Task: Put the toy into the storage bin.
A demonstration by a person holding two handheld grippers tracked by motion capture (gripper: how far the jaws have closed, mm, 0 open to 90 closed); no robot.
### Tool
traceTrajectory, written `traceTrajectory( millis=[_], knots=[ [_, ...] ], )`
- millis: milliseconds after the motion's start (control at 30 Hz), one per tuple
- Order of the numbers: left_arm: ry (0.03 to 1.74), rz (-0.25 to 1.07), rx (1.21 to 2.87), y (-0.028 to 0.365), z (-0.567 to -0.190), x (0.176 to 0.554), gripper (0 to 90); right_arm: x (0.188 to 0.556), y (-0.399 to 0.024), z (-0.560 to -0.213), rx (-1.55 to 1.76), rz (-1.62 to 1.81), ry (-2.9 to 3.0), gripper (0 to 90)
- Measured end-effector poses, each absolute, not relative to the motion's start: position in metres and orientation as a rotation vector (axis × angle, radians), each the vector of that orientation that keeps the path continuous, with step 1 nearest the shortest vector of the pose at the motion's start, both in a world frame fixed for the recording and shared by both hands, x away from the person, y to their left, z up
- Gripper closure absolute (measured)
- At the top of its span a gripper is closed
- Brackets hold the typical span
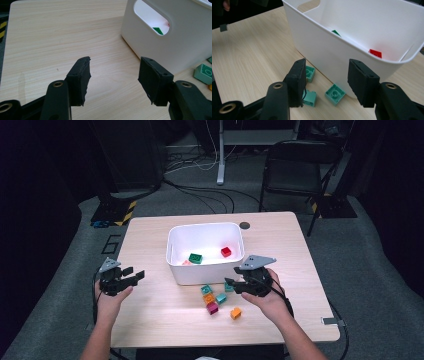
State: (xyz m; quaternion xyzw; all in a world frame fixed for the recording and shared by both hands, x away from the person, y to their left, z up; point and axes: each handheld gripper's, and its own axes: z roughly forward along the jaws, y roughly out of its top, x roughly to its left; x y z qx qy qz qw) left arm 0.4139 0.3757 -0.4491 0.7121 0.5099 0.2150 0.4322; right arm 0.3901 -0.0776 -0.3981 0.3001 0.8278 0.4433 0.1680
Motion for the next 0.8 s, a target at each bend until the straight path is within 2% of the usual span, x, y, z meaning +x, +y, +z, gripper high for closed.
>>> traceTrajectory(
  millis=[800],
  knots=[
    [1.267,0.532,1.785,0.371,-0.451,0.417,42.3,0.376,-0.097,-0.472,0.911,1.238,2.416,46.2]
  ],
)
